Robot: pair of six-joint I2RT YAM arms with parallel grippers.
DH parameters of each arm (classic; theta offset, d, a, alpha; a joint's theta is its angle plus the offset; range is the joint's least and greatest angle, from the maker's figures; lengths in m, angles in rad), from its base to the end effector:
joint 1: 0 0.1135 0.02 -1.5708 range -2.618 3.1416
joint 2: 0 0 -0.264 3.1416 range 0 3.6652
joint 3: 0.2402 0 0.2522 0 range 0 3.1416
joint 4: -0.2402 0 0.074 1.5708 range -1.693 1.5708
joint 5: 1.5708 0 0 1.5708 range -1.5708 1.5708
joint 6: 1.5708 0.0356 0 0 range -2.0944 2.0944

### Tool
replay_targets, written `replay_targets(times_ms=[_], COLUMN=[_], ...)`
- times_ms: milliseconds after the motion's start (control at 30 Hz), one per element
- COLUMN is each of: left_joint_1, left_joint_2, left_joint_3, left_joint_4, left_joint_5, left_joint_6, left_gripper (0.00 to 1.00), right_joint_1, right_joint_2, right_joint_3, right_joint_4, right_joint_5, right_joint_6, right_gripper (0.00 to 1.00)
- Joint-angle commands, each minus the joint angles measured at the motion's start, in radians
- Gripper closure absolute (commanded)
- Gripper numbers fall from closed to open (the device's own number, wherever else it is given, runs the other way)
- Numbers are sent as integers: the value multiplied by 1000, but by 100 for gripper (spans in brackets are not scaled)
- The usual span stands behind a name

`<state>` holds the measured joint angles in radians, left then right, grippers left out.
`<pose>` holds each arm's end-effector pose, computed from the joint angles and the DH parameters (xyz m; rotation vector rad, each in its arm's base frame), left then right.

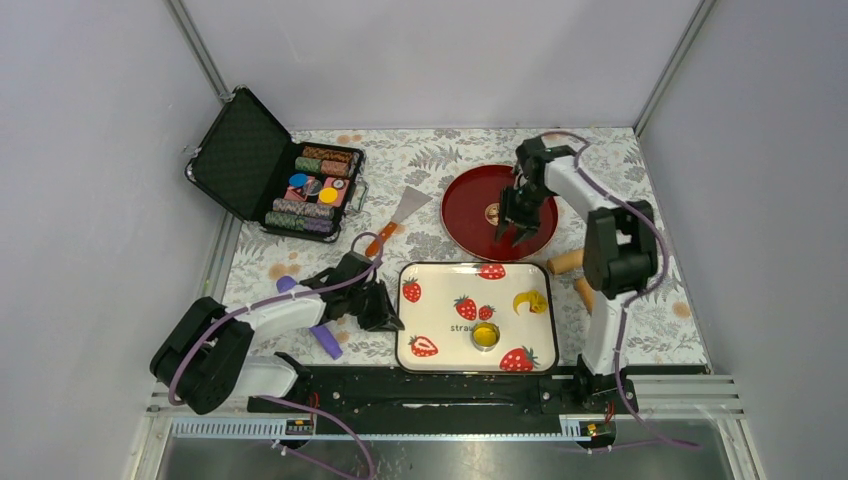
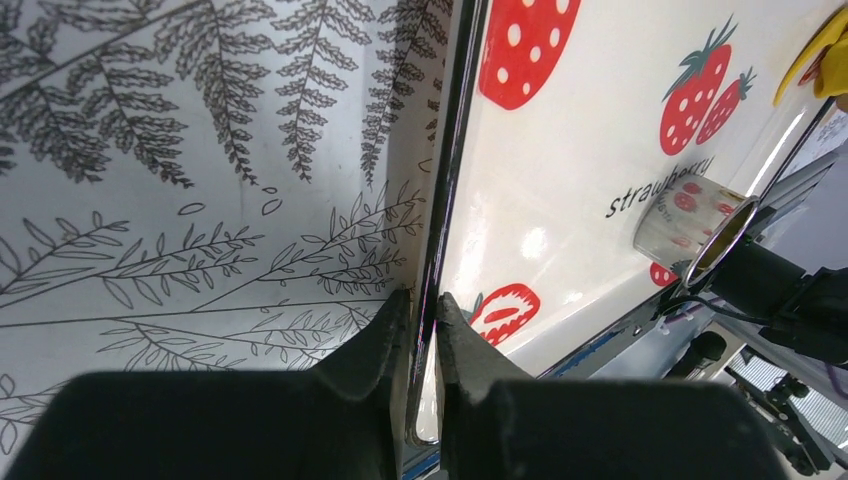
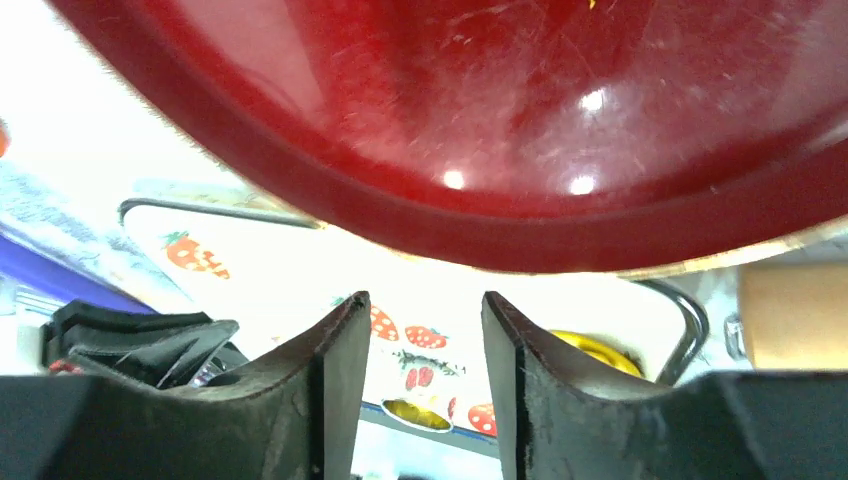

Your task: Roll out the dumpling wrappers from the dough

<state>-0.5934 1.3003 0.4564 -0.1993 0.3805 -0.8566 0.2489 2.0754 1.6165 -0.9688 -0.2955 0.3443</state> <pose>0.1675 -0.1289 0.1322 -0.2271 2.8462 -0.9217 0.3941 0.1109 0.1829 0.1130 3.0497 0.4983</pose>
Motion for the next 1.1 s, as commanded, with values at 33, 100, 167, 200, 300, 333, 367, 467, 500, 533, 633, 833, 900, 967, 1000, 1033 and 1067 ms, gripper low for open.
replay_targets(times_ms=[33, 100, 167, 200, 300, 333, 367, 467, 500, 533, 633, 833, 900, 967, 1000, 1033, 1067], left_joint_1=[0, 0, 0, 0, 0, 0, 0, 0, 0, 0, 0, 0, 0, 0, 0, 0, 0], left_joint_2=[-26, -28, -27, -27, -32, -31, -34, -24, -19, -15, -7, 10, 7, 5, 4, 4, 4], left_joint_3=[-69, -94, -109, -111, -125, -130, -133, -140, -140, -140, -145, -148, -150, -151, -152, -152, -152], left_joint_4=[-26, 22, 44, 50, 68, 75, 82, 106, 109, 113, 131, 149, 152, 153, 154, 154, 156], left_joint_5=[-106, -94, -91, -91, -93, -94, -94, -93, -92, -90, -85, -79, -79, -78, -79, -78, -77], left_joint_6=[-75, -98, -106, -107, -108, -108, -110, -110, -109, -109, -108, -107, -108, -110, -108, -108, -109], left_gripper=[100, 100, 100, 100, 100, 100, 100, 100, 100, 100, 100, 100, 100, 100, 100, 100, 100], right_joint_1=[14, 21, 37, 47, 96, 119, 146, 205, 218, 227, 236, 242, 247, 254, 258, 259, 262], right_joint_2=[-291, -376, -451, -483, -566, -585, -603, -634, -639, -640, -635, -606, -595, -572, -562, -554, -549], right_joint_3=[-62, -150, -274, -327, -478, -529, -573, -671, -696, -714, -748, -787, -789, -787, -786, -787, -790], right_joint_4=[23, 40, 53, 56, 64, 73, 79, 101, 116, 124, 142, 222, 238, 240, 241, 242, 242], right_joint_5=[45, 22, 6, 3, -16, -21, -23, -28, -35, -35, -32, -118, -118, -109, -105, -97, -89], right_joint_6=[20, 21, 24, 23, 31, 41, 50, 81, 90, 95, 94, 119, 129, 126, 125, 125, 124], right_gripper=[43, 42, 42, 42, 43, 44, 44, 46, 47, 47, 48, 51, 52, 53, 55, 56, 58])
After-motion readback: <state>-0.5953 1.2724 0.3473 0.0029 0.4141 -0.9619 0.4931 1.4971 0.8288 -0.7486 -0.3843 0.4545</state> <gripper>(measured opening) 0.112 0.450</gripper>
